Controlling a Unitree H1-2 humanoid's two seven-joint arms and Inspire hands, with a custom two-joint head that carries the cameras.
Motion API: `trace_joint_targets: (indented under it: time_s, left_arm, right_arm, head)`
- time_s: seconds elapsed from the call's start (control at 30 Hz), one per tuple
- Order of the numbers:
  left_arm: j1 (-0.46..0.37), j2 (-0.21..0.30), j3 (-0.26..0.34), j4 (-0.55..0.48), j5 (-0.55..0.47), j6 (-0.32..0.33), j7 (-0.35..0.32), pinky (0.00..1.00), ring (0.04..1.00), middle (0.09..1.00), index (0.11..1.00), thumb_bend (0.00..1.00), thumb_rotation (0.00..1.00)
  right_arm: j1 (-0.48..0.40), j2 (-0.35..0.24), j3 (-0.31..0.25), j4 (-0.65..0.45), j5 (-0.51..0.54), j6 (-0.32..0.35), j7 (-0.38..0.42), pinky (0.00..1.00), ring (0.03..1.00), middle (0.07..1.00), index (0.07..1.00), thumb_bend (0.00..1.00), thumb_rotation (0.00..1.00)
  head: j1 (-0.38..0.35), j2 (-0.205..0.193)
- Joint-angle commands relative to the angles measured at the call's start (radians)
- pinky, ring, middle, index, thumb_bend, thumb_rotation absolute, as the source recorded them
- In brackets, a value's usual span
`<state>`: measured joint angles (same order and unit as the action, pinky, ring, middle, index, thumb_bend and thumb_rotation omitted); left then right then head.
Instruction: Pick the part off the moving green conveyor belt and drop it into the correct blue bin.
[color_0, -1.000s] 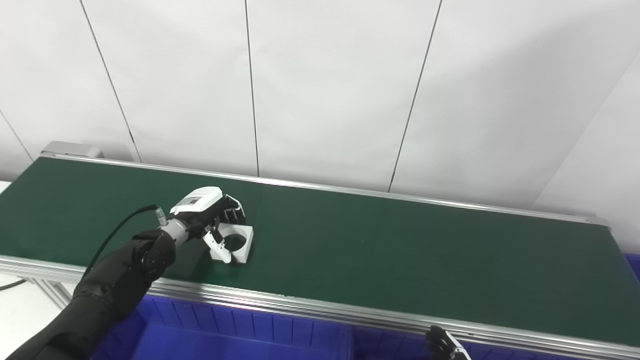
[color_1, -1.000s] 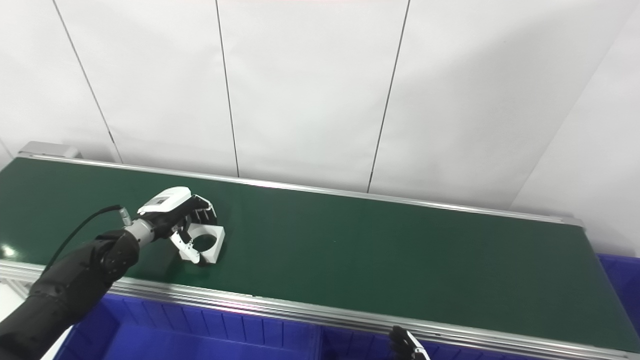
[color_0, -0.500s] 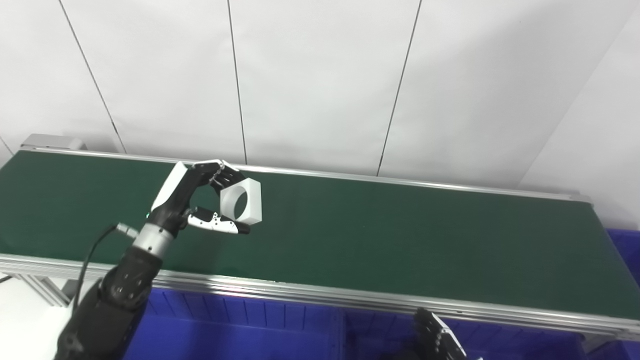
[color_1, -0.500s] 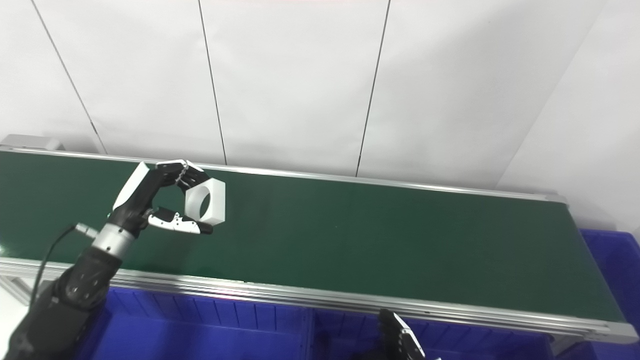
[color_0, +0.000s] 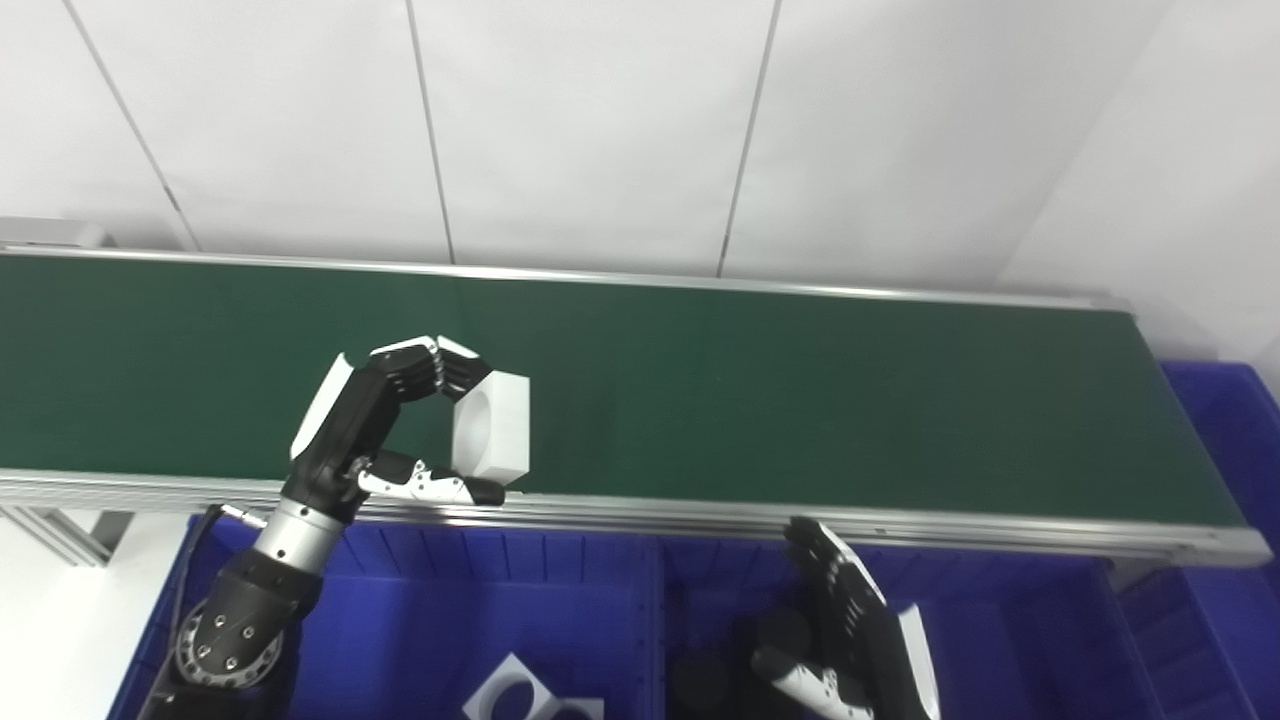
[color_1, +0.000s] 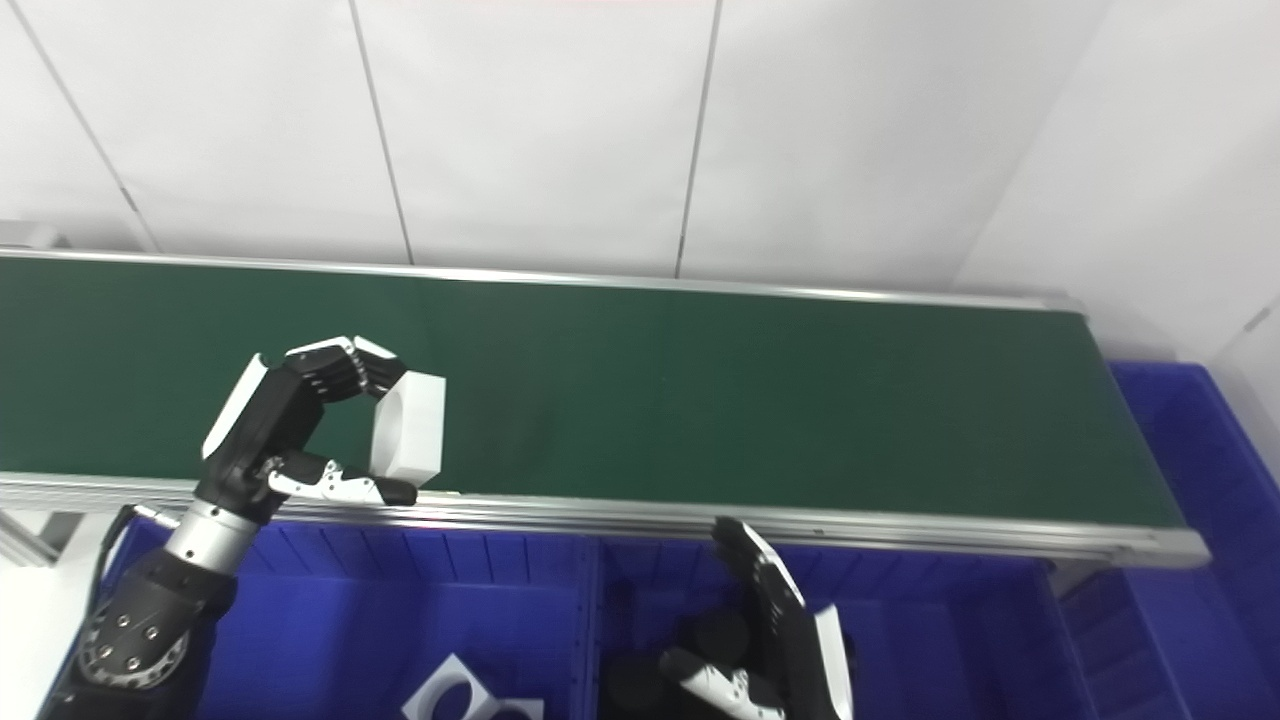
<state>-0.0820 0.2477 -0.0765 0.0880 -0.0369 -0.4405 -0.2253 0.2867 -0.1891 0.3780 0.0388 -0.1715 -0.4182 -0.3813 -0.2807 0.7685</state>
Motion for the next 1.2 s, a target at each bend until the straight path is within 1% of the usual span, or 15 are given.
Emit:
trace_joint_targets:
  time_s: [0.0, 0.13, 0.27, 0.4, 0.5, 0.77, 0.87, 0.93, 0.97, 1.0, 1.03, 1.07, 1.1, 1.13, 1.17]
  left_arm:
    - [0.005, 0.004, 0.004, -0.032, 0.017, -0.029, -0.006, 0.39, 0.441, 0.501, 0.491, 0.50, 0.00]
    - [0.064, 0.005, -0.036, -0.037, 0.107, -0.029, 0.042, 0.39, 0.446, 0.501, 0.485, 0.50, 0.00]
    - [0.100, 0.034, -0.109, -0.023, 0.273, -0.029, 0.170, 0.37, 0.437, 0.510, 0.476, 0.50, 0.00]
    - [0.126, 0.058, -0.193, 0.044, 0.262, -0.029, 0.225, 0.40, 0.450, 0.507, 0.468, 0.50, 0.00]
    - [0.138, 0.057, -0.218, 0.112, 0.299, -0.029, 0.254, 0.38, 0.431, 0.499, 0.491, 0.50, 0.00]
    - [0.116, 0.066, -0.299, 0.266, 0.441, -0.029, 0.417, 0.34, 0.390, 0.469, 0.531, 0.50, 0.00]
    - [0.096, 0.062, -0.309, 0.330, 0.500, -0.028, 0.423, 0.39, 0.411, 0.494, 0.518, 0.50, 0.00]
    - [0.091, 0.063, -0.312, 0.340, 0.548, -0.002, 0.406, 0.49, 0.446, 0.508, 0.495, 0.50, 0.00]
    - [0.091, 0.064, -0.313, 0.337, 0.566, 0.017, 0.392, 0.54, 0.572, 0.624, 0.496, 0.51, 0.03]
    - [0.093, 0.067, -0.317, 0.324, 0.580, 0.052, 0.363, 0.56, 0.616, 0.664, 0.497, 0.51, 0.04]
    - [0.094, 0.069, -0.318, 0.315, 0.589, 0.075, 0.343, 0.60, 0.687, 0.743, 0.660, 0.64, 0.04]
    - [0.096, 0.075, -0.322, 0.302, 0.592, 0.097, 0.312, 0.61, 0.705, 0.762, 0.701, 0.67, 0.04]
    - [0.098, 0.078, -0.324, 0.293, 0.595, 0.113, 0.290, 0.68, 0.771, 0.816, 0.784, 0.72, 0.10]
    - [0.104, 0.084, -0.324, 0.270, 0.589, 0.144, 0.251, 0.71, 0.794, 0.835, 0.812, 0.74, 0.12]
    - [0.109, 0.087, -0.322, 0.252, 0.584, 0.166, 0.222, 0.76, 0.842, 0.876, 0.867, 0.79, 0.24]
  right_arm:
    - [0.000, 0.004, -0.011, -0.027, -0.012, -0.051, -0.001, 0.83, 0.817, 0.839, 0.851, 0.95, 0.59]
    - [0.002, 0.011, -0.023, -0.033, -0.002, -0.052, 0.010, 0.82, 0.825, 0.843, 0.854, 0.96, 0.60]
    - [0.006, 0.018, -0.033, -0.037, 0.007, -0.052, 0.025, 0.82, 0.830, 0.844, 0.856, 0.96, 0.59]
    - [0.009, 0.023, -0.041, -0.040, 0.020, -0.052, 0.041, 0.83, 0.834, 0.848, 0.859, 0.96, 0.58]
    - [0.008, 0.023, -0.046, -0.037, 0.016, -0.052, 0.044, 0.81, 0.827, 0.845, 0.859, 0.95, 0.58]
    - [0.009, 0.030, -0.057, -0.041, 0.014, -0.052, 0.062, 0.82, 0.823, 0.842, 0.857, 0.94, 0.58]
    - [0.008, 0.034, -0.061, -0.039, 0.016, -0.052, 0.069, 0.81, 0.823, 0.843, 0.856, 0.94, 0.58]
    - [0.009, 0.037, -0.064, -0.039, 0.021, -0.052, 0.075, 0.82, 0.825, 0.844, 0.855, 0.95, 0.58]
    - [0.010, 0.039, -0.065, -0.039, 0.023, -0.052, 0.078, 0.83, 0.829, 0.844, 0.855, 0.95, 0.58]
    - [0.010, 0.039, -0.066, -0.040, 0.016, -0.052, 0.077, 0.84, 0.831, 0.844, 0.855, 0.96, 0.58]
    - [0.010, 0.039, -0.067, -0.040, 0.011, -0.052, 0.075, 0.82, 0.825, 0.844, 0.856, 0.95, 0.58]
    - [0.011, 0.040, -0.067, -0.041, 0.007, -0.052, 0.073, 0.82, 0.824, 0.844, 0.857, 0.95, 0.58]
    - [0.011, 0.041, -0.068, -0.042, 0.006, -0.052, 0.072, 0.82, 0.818, 0.840, 0.854, 0.94, 0.58]
    - [0.012, 0.042, -0.069, -0.043, 0.003, -0.052, 0.072, 0.81, 0.816, 0.838, 0.853, 0.94, 0.58]
    - [0.013, 0.043, -0.069, -0.043, 0.001, -0.052, 0.073, 0.81, 0.815, 0.839, 0.853, 0.94, 0.58]
  head:
    - [0.000, 0.009]
    - [-0.001, 0.022]
    - [0.002, 0.024]
    - [0.014, 0.029]
    - [0.022, 0.028]
    - [0.026, 0.027]
    - [0.026, 0.023]
    - [0.025, 0.023]
    - [0.025, 0.023]
    - [0.025, 0.024]
    - [0.025, 0.024]
    - [0.025, 0.024]
    - [0.025, 0.024]
    - [0.026, 0.023]
    - [0.026, 0.023]
